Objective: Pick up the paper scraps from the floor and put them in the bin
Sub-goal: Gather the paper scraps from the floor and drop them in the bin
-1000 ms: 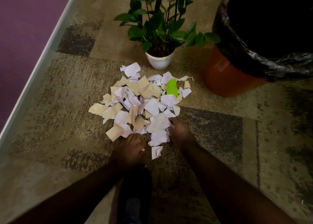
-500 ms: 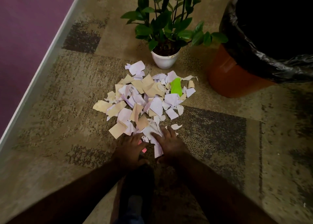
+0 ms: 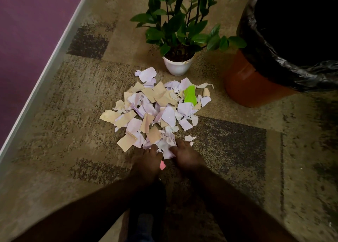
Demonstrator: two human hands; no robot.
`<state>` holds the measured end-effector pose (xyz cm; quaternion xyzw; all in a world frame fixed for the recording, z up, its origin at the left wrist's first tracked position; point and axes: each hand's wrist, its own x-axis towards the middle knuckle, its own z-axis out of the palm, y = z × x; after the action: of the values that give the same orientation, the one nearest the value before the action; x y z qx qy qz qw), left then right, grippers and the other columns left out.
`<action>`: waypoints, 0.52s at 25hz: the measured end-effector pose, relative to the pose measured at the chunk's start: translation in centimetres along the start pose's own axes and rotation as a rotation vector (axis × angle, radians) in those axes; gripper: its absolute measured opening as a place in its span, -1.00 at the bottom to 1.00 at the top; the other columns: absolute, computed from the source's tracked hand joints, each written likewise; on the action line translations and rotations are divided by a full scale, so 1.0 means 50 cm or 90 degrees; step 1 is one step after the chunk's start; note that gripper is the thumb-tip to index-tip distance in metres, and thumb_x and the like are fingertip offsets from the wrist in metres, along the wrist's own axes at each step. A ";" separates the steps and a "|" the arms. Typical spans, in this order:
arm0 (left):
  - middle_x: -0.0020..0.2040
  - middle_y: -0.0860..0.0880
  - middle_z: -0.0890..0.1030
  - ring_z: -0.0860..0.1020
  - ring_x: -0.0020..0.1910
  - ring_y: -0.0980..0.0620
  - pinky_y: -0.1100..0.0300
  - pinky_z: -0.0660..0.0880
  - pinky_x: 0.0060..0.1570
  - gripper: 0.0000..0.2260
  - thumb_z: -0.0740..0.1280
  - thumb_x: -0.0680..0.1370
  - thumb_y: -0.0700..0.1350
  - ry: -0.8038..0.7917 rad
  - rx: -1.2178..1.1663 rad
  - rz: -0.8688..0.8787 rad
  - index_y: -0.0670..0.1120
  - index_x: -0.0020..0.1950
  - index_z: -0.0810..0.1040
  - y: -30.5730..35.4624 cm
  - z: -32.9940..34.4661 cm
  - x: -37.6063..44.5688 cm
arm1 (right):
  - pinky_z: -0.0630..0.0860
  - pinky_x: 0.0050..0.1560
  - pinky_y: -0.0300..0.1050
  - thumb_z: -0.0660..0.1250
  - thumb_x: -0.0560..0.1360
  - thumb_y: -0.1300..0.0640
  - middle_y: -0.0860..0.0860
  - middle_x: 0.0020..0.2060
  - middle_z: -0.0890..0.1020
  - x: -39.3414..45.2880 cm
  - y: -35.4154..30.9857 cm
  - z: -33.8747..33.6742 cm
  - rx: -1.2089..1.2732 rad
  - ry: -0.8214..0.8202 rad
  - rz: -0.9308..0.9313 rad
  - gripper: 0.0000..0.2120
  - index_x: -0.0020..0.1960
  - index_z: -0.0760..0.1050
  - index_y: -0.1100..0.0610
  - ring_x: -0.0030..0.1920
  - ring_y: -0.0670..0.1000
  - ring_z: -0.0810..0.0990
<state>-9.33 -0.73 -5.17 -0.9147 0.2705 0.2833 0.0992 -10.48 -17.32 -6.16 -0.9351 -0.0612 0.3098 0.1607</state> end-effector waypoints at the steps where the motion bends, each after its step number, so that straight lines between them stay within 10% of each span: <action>1: 0.39 -0.15 0.37 0.42 0.28 -0.14 0.00 0.39 0.23 -0.61 0.27 0.54 0.00 0.004 -0.021 0.017 -0.10 0.33 0.41 -0.014 -0.001 0.007 | 0.44 0.27 0.14 0.12 0.59 0.04 0.16 0.39 0.30 0.001 0.001 -0.004 0.000 0.002 0.000 -0.64 0.37 0.36 0.05 0.37 0.21 0.30; 6: 0.21 -0.13 0.56 0.50 0.21 -0.08 0.10 0.43 0.21 -0.78 0.26 0.56 -0.17 0.007 -0.232 0.001 -0.12 0.17 0.59 -0.060 -0.011 0.026 | 0.41 0.24 -0.03 0.17 0.59 0.00 0.09 0.27 0.48 0.006 0.007 -0.046 0.115 -0.014 0.004 -0.66 0.32 0.48 0.02 0.28 0.15 0.47; 13: 0.17 -0.11 0.61 0.56 0.15 -0.03 0.19 0.44 0.21 -0.77 0.22 0.60 -0.13 -0.098 -0.148 -0.020 -0.16 0.17 0.59 -0.057 -0.109 0.044 | 0.46 0.03 -0.15 0.38 0.50 0.03 0.15 0.07 0.65 0.022 0.012 -0.158 0.065 -0.113 0.025 -0.71 0.14 0.61 0.18 0.09 0.13 0.61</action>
<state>-3.68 -1.15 -1.87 -0.8998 0.2133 0.3803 0.0172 -4.84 -19.73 -0.99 -0.8956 -0.0410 0.3972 0.1959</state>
